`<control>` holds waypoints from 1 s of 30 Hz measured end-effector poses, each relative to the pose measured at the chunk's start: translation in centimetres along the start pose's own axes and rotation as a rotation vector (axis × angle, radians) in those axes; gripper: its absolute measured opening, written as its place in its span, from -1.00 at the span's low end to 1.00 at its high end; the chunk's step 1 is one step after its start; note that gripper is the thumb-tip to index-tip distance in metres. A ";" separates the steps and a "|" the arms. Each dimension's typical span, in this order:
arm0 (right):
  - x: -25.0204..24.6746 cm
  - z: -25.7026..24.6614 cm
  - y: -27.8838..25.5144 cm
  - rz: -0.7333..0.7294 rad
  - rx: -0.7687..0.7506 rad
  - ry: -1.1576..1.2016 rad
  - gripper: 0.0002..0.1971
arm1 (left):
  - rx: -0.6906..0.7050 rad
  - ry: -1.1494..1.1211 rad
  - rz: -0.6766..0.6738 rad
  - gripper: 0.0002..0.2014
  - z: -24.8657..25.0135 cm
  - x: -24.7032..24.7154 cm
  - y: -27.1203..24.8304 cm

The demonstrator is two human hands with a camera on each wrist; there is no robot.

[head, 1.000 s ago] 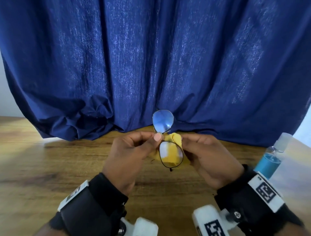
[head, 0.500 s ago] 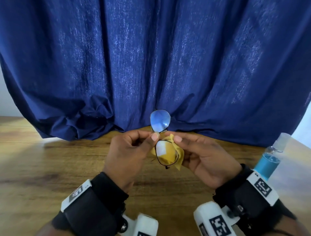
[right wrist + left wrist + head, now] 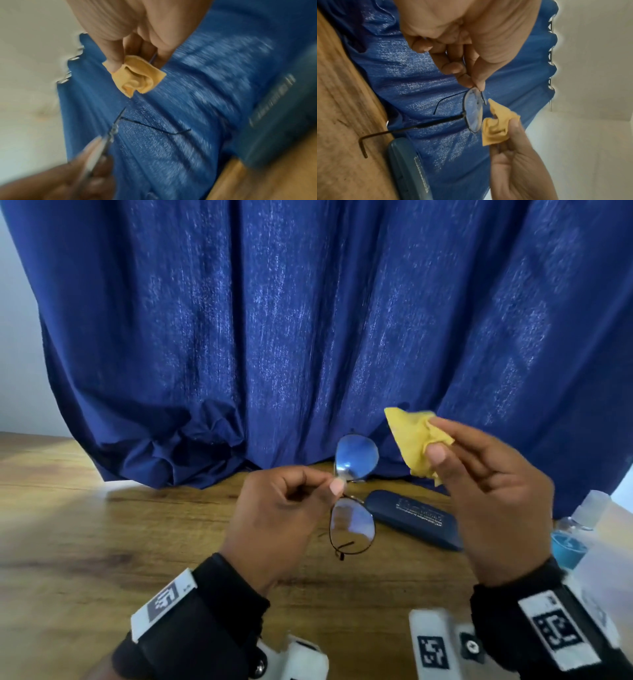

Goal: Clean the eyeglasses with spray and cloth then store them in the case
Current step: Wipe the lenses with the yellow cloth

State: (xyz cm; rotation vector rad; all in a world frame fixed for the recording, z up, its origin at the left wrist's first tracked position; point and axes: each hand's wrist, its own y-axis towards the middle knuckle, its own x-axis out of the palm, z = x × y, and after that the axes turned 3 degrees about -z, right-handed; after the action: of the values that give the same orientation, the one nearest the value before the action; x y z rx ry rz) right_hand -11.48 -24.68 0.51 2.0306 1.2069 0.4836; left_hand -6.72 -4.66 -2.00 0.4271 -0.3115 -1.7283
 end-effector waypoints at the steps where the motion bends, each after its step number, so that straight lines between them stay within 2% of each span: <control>1: 0.1 -0.2 -0.3 -0.044 -0.143 -0.162 -0.73 | 0.009 0.008 -0.017 -0.91 0.1 0.2 -0.2; 3: 0.5 0.2 -0.9 -0.188 -0.350 -0.402 -0.66 | 0.020 0.019 -0.039 -0.91 0.3 0.6 -0.4; 6: 1.0 1.3 -1.0 -0.415 -0.464 -0.455 -0.50 | -0.009 -0.011 -0.055 -0.90 0.3 0.5 -0.5; 8: 0.8 1.7 -0.9 -0.459 -0.506 -0.453 -0.49 | -0.041 -0.051 -0.045 -0.89 0.1 0.2 -0.3; 9: 0.5 1.8 -0.7 -0.428 -0.485 -0.457 -0.54 | -0.046 -0.073 -0.041 -0.87 0.2 0.2 -0.2; 12: -0.9 2.3 0.1 -0.191 -0.217 -0.443 -0.69 | -0.011 -0.068 -0.050 -0.84 0.6 0.3 -0.4; 14: -1.3 2.3 0.6 -0.082 0.048 -0.281 -0.75 | 0.021 -0.015 -0.056 -0.90 0.8 0.4 -0.7; 17: -0.6 1.7 0.7 -0.124 0.545 0.322 -0.73 | 0.038 0.022 -0.058 -0.94 0.8 0.7 -0.9; 19: 0.3 1.1 0.2 -0.221 0.767 0.591 -0.61 | 0.034 0.044 -0.066 -0.94 0.8 0.8 -0.9; 22: 0.8 1.0 0.0 -0.290 0.828 0.664 -0.54 | 0.036 0.094 -0.058 -0.94 0.6 0.7 -0.8; 30: 0.0 1.3 0.7 -0.186 0.848 0.730 -0.46 | -0.001 0.121 -0.042 -0.94 0.3 0.7 -0.5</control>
State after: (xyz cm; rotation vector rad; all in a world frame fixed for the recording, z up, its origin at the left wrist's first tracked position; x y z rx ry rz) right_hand -10.24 -25.42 0.11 2.4595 2.3234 0.7398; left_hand -7.40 -5.28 -2.05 0.5378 -0.2156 -1.7348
